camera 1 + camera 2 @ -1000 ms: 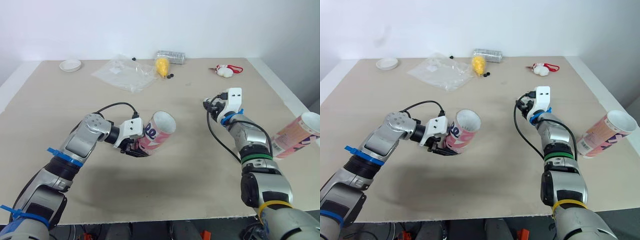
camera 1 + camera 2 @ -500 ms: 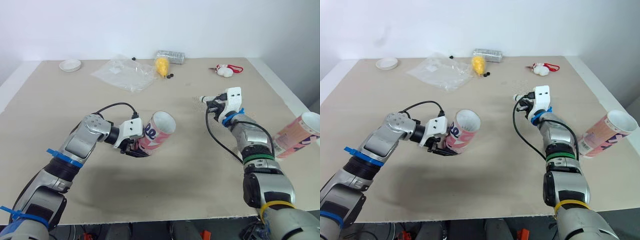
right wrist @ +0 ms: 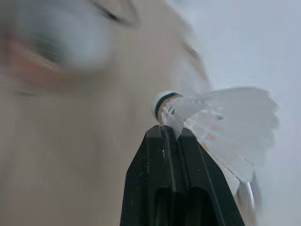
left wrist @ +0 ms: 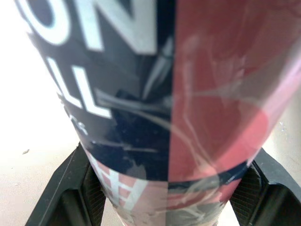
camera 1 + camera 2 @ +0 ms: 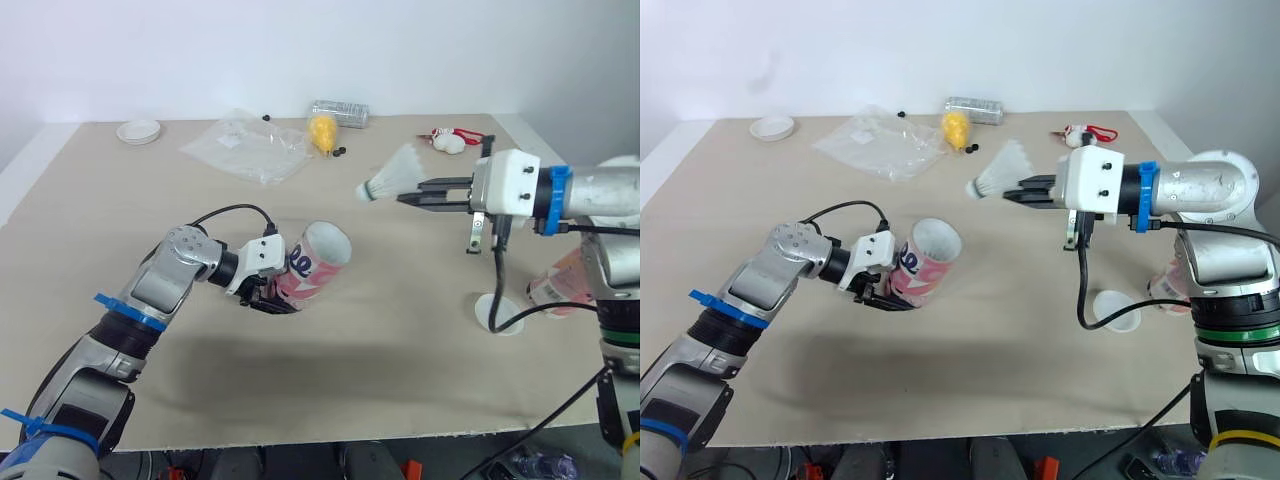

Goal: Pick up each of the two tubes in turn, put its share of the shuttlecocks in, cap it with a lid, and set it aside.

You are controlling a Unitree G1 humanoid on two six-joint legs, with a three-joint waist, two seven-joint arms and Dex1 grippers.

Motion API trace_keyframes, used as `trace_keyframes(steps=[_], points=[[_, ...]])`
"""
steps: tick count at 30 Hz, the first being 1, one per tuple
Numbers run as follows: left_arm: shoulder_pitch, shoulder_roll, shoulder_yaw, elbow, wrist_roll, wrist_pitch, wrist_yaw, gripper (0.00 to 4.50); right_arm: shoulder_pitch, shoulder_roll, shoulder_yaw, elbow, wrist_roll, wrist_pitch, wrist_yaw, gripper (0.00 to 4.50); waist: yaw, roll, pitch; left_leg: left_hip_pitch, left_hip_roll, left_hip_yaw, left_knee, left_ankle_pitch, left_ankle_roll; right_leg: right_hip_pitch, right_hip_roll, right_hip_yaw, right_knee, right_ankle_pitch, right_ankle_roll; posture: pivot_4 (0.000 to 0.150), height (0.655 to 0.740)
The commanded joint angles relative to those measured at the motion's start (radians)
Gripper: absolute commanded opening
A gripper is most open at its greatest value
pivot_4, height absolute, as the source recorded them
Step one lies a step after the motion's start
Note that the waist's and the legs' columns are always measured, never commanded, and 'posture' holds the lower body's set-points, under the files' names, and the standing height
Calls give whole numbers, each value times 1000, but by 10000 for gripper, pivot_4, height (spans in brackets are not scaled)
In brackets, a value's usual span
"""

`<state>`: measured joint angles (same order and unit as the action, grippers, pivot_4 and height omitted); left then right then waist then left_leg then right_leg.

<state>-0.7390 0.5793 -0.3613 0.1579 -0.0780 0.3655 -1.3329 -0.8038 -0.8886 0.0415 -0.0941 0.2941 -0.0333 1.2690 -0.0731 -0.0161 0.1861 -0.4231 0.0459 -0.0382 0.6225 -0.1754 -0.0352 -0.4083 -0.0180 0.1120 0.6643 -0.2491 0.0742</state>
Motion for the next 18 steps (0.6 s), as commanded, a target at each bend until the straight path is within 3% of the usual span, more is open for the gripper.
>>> trace_keyframes(steps=[1,16,17,18], points=[[-14,-4,-18,11,9,-12,-13,29869,-32,-12,-7,-85,61,45,41,138,2,0,0,0,0,0,1,0,0,0,0,0,0,0,0,1500,7400],[-3,-3,-11,-17,6,4,-8,29869,-15,51,88,-113,23,26,84,138,4,0,0,-1,0,0,1,0,0,-1,0,-1,0,0,-1,1500,7400],[-3,-2,-11,-17,6,5,-8,29869,-20,57,92,-109,22,25,87,5081,4,0,0,-1,0,0,1,0,0,-1,0,-1,0,0,-1,1500,7400],[-2,-2,-11,-18,6,5,-7,29869,-26,63,97,-107,21,26,87,6725,4,0,0,-1,0,0,1,0,0,-1,0,-1,0,0,-1,1500,7400]])
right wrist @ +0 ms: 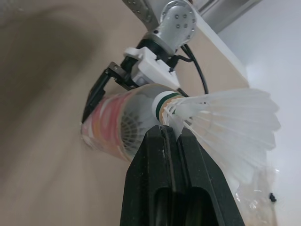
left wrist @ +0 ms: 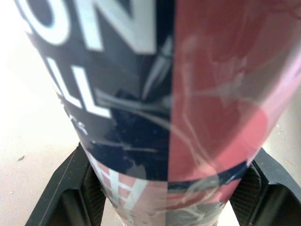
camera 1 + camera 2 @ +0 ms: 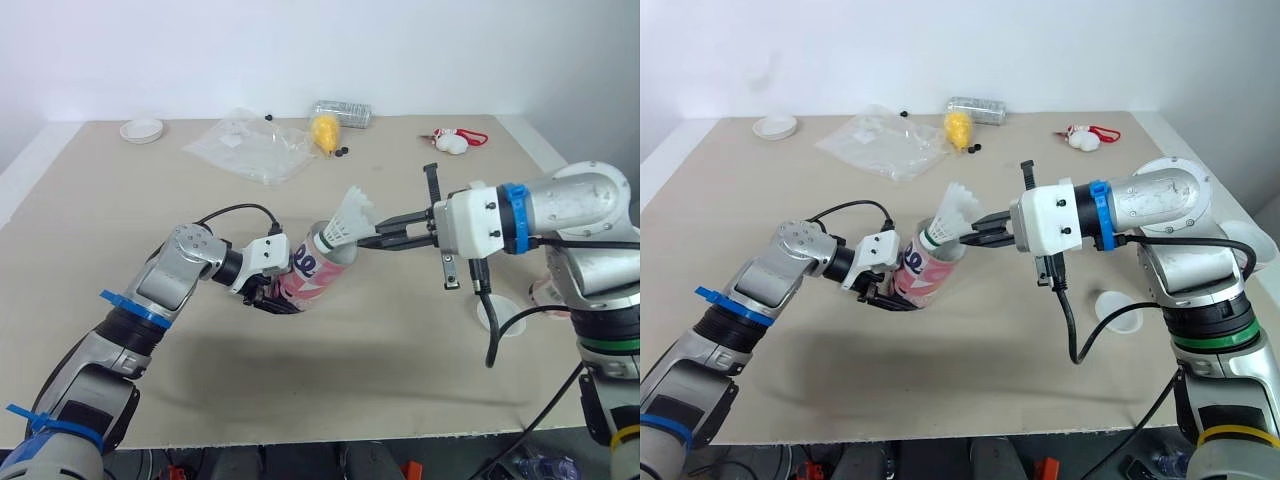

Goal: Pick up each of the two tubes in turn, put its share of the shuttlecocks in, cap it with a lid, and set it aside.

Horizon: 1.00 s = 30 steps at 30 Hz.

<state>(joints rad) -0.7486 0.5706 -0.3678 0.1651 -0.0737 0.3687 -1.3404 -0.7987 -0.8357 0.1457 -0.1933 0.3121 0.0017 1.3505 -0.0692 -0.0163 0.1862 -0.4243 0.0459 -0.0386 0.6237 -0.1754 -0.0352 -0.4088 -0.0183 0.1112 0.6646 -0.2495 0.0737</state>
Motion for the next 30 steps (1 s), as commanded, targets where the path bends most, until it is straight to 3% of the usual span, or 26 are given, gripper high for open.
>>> trace_keyframes(steps=[1,8,11,14,17,24,25,30], points=[[8,7,-4,-26,2,3,1,29869,-33,13,-3,-8,5,-2,10,9869,0,0,0,0,0,0,0,0,0,0,0,0,0,0,0,1500,7400],[16,12,-2,-33,2,6,2,29869,-63,42,-36,-2,48,57,-23,43907,0,0,0,0,0,0,0,0,0,0,0,0,0,0,0,1500,7400],[15,15,-4,-32,6,2,1,29869,-122,66,-111,36,145,256,-125,44634,0,0,0,0,0,0,0,0,0,0,0,0,0,0,0,1500,7400],[6,20,-14,-27,16,-14,-6,29869,-158,43,-125,74,189,386,-120,44634,3,0,0,0,0,-1,0,0,0,0,0,0,1,0,-1,1500,7400],[-7,18,-26,-25,23,-18,-15,29869,-184,12,-77,83,189,443,-40,37063,3,0,0,0,0,-1,-1,0,0,0,0,0,0,0,-2,1500,7400],[-32,12,-27,-29,19,4,-35,29869,-229,22,47,77,142,471,74,2300,3,0,0,0,0,-1,-2,0,1,-1,0,0,0,-1,-1,1500,7400],[-34,11,-27,-30,16,9,-36,29869,-233,34,66,83,123,458,75,549,2,0,0,0,0,-1,-2,0,1,-1,0,0,0,-1,-1,1500,7400],[-34,6,-29,-35,16,14,-36,29869,-221,102,137,132,53,422,70,549,2,0,0,0,0,-1,-2,0,0,-1,0,-1,0,-1,-1,1500,7400]])
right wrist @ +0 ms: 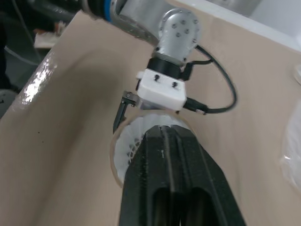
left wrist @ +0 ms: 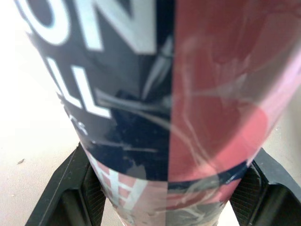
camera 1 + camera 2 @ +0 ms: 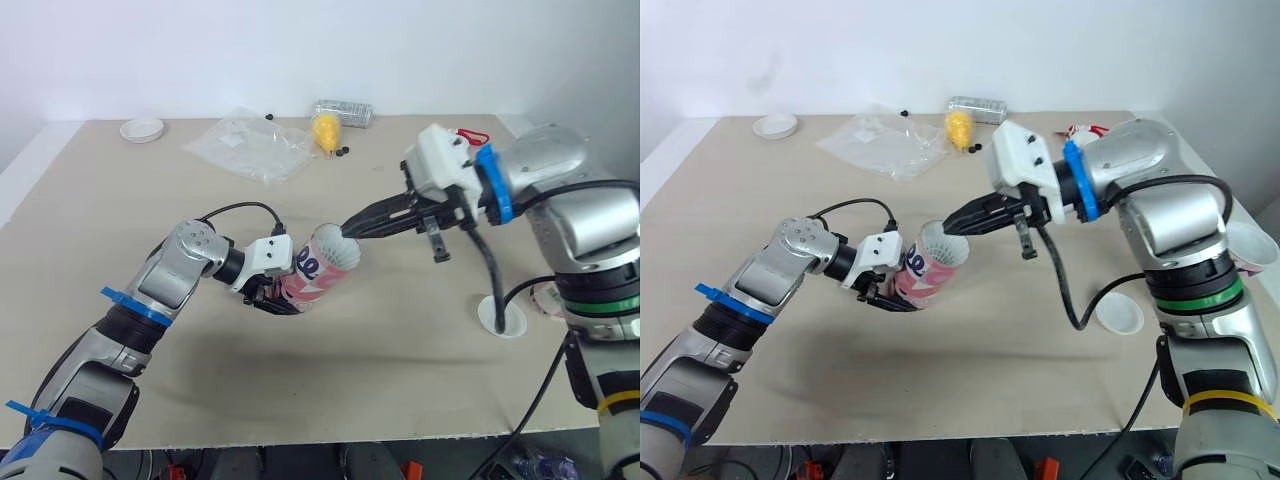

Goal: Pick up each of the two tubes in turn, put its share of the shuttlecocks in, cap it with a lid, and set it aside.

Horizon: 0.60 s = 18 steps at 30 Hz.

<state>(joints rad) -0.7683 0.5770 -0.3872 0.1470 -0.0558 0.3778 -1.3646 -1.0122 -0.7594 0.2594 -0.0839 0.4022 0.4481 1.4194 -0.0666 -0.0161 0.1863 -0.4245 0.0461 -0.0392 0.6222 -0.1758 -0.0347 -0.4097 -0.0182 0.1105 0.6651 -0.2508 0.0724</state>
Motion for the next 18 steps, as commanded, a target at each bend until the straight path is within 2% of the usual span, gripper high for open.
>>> trace_keyframes(steps=[1,7,18], points=[[-14,-1,-11,-19,-2,7,-11,29869,-1,33,32,30,-50,-31,-1,549,0,0,0,0,0,0,0,0,0,0,0,0,0,0,0,1500,7400],[-4,-2,-13,-39,-5,13,-10,29869,13,72,101,53,-124,-50,6,549,3,0,0,-1,0,-1,0,0,0,0,0,0,0,0,0,1500,7400],[0,-9,-10,-54,-14,38,-2,29869,-121,207,376,233,-393,-123,113,549,3,0,-1,0,0,-3,1,0,0,1,1,-3,1,0,-1,1500,7400]])
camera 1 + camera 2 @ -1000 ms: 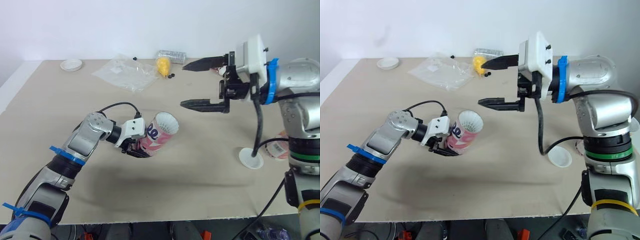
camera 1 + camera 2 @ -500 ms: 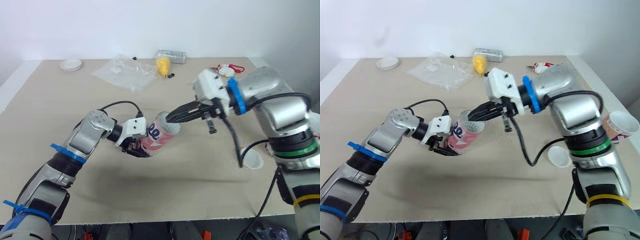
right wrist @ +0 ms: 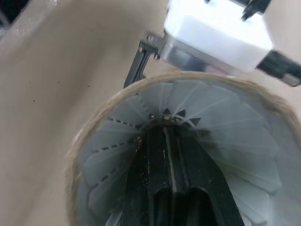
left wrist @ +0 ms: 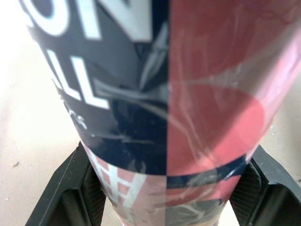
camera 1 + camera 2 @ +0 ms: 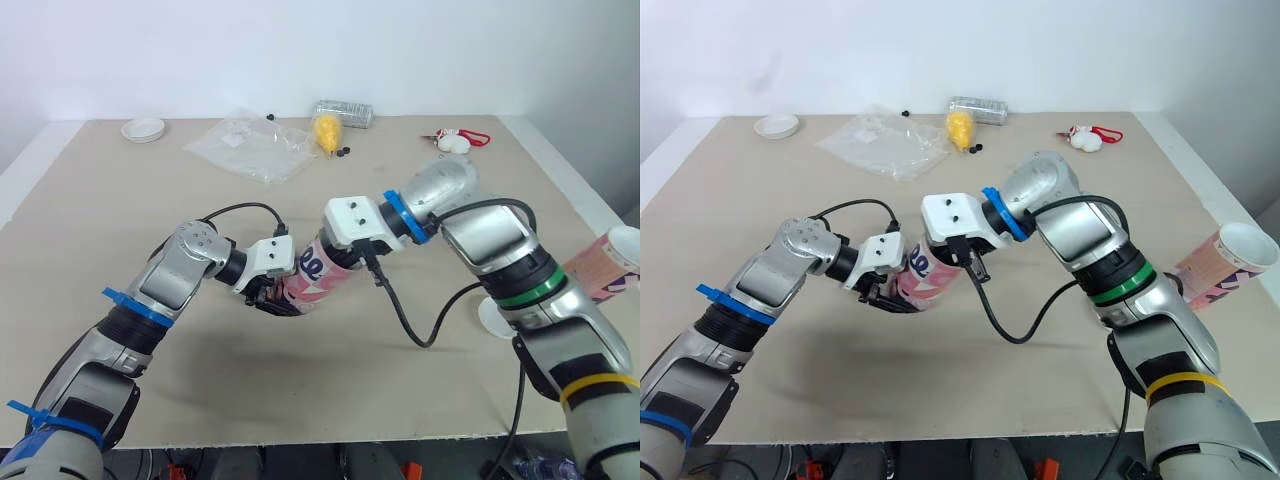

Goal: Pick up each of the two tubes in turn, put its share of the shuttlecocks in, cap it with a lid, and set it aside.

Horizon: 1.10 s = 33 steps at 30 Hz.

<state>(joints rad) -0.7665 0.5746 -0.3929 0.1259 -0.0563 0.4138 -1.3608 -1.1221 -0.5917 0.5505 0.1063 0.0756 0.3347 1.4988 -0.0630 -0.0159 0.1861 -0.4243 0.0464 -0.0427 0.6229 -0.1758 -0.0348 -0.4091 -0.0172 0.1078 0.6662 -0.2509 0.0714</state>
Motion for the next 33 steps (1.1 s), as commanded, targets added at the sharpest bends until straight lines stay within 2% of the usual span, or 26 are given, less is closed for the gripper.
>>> trace_keyframes(steps=[1,7,11,15,19,26,30,33], points=[[0,-6,-4,-36,-15,5,-5,29869,-18,57,103,59,-81,-10,47,549,0,0,0,1,0,-1,0,0,0,1,1,0,0,0,0,1500,7400],[5,-5,-1,-45,-17,14,1,29869,-22,120,125,106,-116,-25,98,549,-10,-2,-4,4,2,-2,0,0,0,3,3,-1,2,1,-2,1500,7400],[20,-1,3,-50,-21,16,8,29869,-33,109,77,87,-52,13,115,549,-11,-2,-5,7,2,-2,0,0,0,4,4,0,4,1,-3,1500,7400],[46,-1,12,-54,-31,19,14,29869,-66,64,-7,50,89,113,116,549,-11,-1,-4,6,2,-2,0,0,0,3,4,0,5,0,-4,1500,7400],[77,-3,22,-26,-23,-18,38,29869,-80,-48,-96,-7,239,201,116,549,-1,-1,-3,1,2,-3,0,0,0,0,2,-2,4,-1,-5,1500,7400],[100,-28,41,4,-29,-60,80,29869,-43,-181,-274,-84,385,355,98,549,17,-1,-3,0,1,-3,0,-1,-2,1,1,-3,1,-2,-4,1500,7400],[134,-68,70,19,-43,-116,137,29869,25,-216,-447,-99,491,488,-21,549,20,-1,-3,0,1,-3,1,-1,-2,2,0,-3,1,-1,-2,1500,7400],[191,-135,108,-8,-71,-133,213,29869,154,-228,-546,-154,512,526,-137,549,24,-2,-4,0,0,-3,3,-1,-2,3,-1,-3,0,-1,-1,1500,7400]])
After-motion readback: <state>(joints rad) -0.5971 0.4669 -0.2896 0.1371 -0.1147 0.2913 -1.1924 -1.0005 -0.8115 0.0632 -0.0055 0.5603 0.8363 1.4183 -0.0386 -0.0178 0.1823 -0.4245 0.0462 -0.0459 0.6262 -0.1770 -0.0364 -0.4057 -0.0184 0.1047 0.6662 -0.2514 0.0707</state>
